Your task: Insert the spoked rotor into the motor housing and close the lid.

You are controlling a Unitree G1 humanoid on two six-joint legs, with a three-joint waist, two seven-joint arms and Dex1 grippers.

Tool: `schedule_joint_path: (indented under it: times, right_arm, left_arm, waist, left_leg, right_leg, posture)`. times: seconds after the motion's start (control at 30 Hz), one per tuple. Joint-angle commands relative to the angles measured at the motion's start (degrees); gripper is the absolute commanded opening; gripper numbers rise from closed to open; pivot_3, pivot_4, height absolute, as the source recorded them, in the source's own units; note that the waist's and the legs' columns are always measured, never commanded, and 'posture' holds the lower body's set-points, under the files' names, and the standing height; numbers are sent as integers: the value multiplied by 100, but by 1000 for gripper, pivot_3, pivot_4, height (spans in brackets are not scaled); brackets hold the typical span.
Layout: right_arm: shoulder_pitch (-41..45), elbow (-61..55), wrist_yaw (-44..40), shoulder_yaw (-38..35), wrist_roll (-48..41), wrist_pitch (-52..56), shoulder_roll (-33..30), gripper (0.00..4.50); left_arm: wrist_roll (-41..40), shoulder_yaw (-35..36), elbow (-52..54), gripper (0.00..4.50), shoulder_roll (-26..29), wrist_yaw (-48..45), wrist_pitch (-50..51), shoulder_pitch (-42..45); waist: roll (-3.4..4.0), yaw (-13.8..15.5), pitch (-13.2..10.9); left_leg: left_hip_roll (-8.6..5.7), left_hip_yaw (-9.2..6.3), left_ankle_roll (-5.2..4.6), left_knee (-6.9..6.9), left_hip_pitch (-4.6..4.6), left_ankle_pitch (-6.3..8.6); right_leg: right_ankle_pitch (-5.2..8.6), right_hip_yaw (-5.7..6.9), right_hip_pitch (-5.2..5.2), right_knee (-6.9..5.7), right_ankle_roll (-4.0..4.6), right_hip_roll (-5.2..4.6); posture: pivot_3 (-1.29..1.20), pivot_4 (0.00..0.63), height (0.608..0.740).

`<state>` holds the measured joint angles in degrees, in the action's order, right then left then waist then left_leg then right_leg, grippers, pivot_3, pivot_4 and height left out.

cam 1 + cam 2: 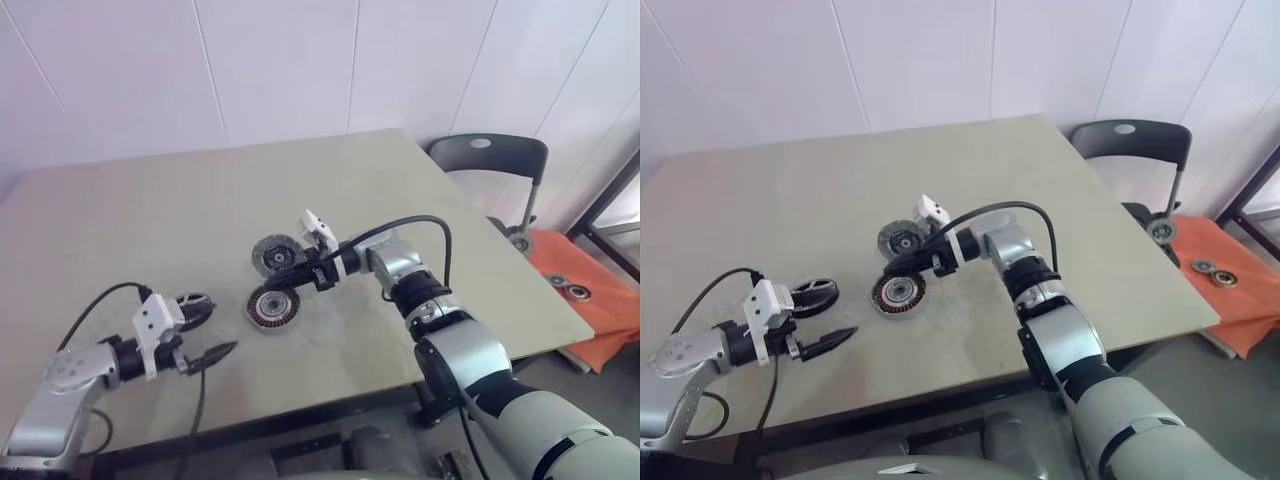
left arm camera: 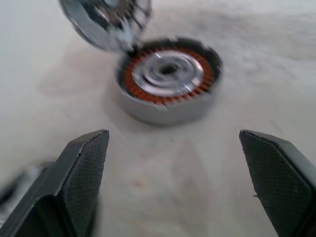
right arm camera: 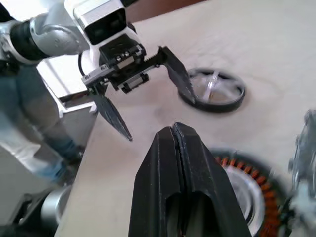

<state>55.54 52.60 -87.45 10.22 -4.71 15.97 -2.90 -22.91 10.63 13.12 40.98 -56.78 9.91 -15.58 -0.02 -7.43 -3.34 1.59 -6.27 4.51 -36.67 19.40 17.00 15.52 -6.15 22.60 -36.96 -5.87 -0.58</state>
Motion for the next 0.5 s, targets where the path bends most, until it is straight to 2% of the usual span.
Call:
schedule_joint_path:
  times: [0.03, 0.33, 0.5]
  right_arm:
    - [79, -141, 185, 18, -31, -34, 35, 21]
    - [115, -244, 23, 255, -71, 26, 27, 21]
    - [112, -400, -201, 535, 198, -498, -422, 21]
  left_arm:
    - [-187, 364, 489, 4500, -44, 160, 48, -330]
    - [-399, 1022, 1069, 4500, -181, 432, 53, -975]
    - [-390, 1133, 1085, 4500, -193, 430, 7, -1122]
  waist:
    - [1, 8, -1]
    - [0, 19, -1]
    - [1, 42, -1]
  left_leg:
    - [0, 0, 0, 1, 0, 0]
    - [0, 2, 1, 0, 0, 0]
    - [0, 2, 1, 11, 0, 0]
  right_leg:
    - [1, 0, 2, -1, 2, 0]
    - [15, 0, -4, 11, 11, -1]
    - [14, 1, -4, 20, 12, -2]
  posture:
    - [0, 0, 740]
    - [0, 0, 740]
    - [0, 0, 740]
